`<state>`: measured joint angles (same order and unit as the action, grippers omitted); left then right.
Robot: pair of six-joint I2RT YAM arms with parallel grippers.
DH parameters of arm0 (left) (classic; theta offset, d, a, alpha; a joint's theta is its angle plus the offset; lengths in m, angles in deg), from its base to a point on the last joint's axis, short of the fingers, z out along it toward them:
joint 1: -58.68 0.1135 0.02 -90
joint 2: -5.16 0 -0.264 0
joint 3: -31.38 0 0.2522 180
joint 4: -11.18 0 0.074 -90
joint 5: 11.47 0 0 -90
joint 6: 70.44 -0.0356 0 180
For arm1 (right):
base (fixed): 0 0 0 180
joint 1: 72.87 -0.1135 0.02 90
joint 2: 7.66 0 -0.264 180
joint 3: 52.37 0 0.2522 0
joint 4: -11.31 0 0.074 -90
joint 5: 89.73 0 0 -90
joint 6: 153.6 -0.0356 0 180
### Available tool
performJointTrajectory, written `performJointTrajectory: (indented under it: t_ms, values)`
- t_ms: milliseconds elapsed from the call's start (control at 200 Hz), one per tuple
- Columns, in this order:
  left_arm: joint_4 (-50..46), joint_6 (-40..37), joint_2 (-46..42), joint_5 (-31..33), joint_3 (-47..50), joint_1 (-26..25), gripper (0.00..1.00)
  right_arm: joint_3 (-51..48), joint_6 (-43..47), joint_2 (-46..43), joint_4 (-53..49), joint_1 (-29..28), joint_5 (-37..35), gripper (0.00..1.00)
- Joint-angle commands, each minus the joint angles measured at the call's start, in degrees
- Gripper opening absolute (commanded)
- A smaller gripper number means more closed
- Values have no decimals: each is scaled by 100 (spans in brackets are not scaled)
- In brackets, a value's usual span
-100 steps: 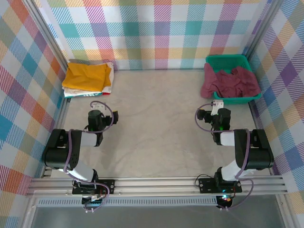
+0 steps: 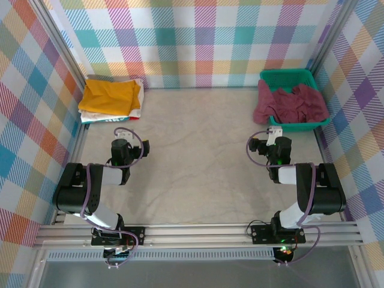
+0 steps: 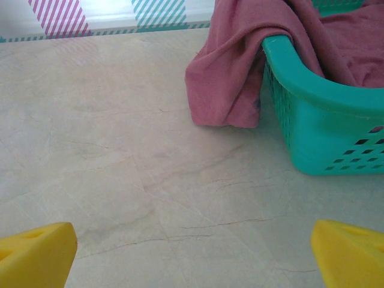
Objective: Fold and stack the t-shirts
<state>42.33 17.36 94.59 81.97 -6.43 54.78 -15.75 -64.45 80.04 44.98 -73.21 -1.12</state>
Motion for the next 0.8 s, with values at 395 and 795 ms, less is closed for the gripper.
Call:
performJointTrajectory:
  t_ms: [395,795]
  values:
    - [-5242,924,-1465,-118,-4340,-1226,96,4687,-1675,-608,-6535,-50,-731,100]
    - [-7728,164,3483,-1460,-10272,-3132,98,11182,-1874,4316,-10157,840,161,96]
